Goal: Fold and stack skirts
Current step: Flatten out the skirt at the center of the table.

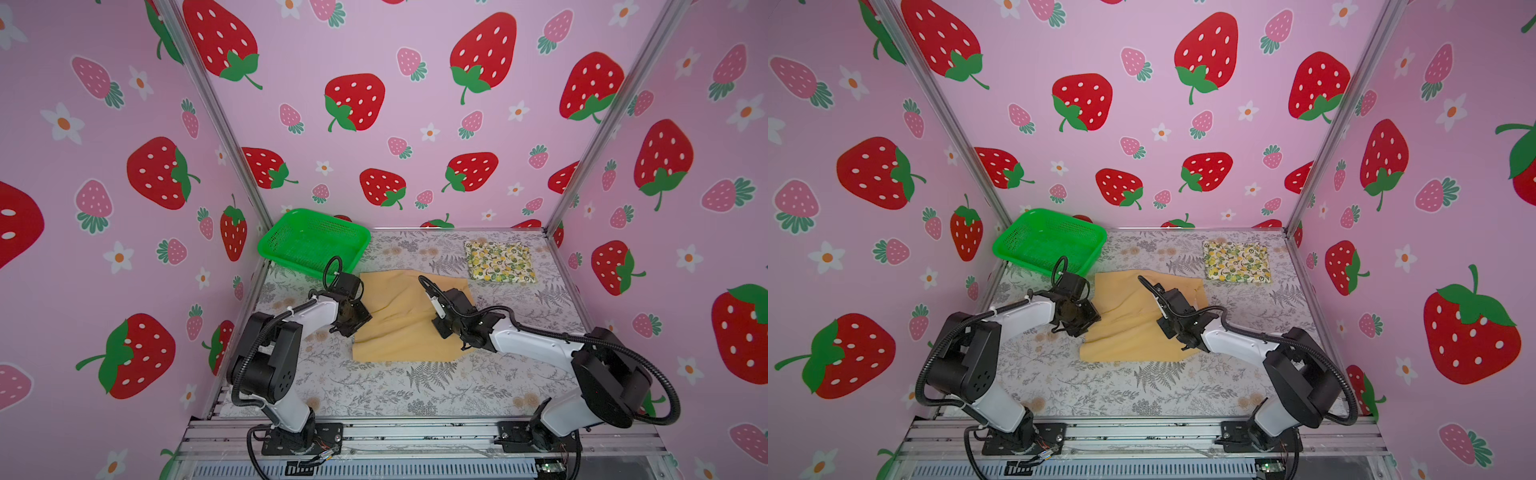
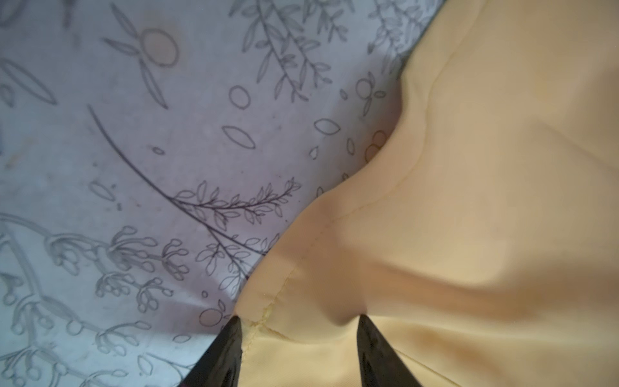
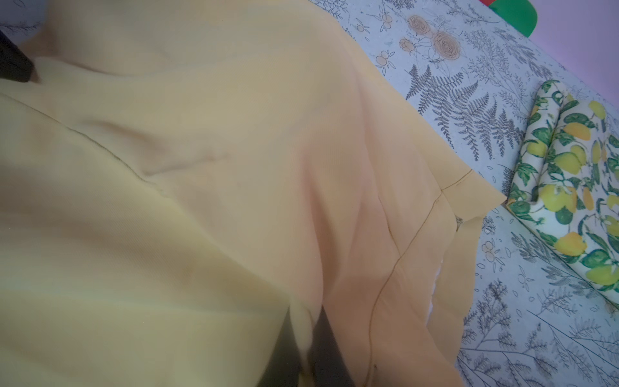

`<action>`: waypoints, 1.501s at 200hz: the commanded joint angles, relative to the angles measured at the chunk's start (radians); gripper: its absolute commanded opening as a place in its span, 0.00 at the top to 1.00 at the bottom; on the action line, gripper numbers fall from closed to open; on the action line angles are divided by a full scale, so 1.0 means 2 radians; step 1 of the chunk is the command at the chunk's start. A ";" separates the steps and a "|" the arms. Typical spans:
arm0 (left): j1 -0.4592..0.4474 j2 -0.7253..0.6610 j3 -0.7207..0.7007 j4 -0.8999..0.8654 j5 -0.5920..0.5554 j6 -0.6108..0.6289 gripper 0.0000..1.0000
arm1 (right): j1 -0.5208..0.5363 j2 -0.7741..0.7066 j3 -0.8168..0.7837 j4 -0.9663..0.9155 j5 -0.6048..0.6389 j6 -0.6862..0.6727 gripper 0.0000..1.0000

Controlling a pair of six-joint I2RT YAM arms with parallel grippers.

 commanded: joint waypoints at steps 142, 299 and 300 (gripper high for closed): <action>-0.048 0.061 0.081 -0.088 -0.078 0.078 1.00 | 0.000 -0.012 -0.001 0.002 0.007 0.012 0.90; 0.013 0.033 0.353 -0.248 -0.054 0.159 1.00 | -0.001 0.016 0.040 0.011 -0.058 0.020 0.31; 0.013 0.033 0.353 -0.248 -0.054 0.159 1.00 | -0.001 0.016 0.040 0.011 -0.058 0.019 0.31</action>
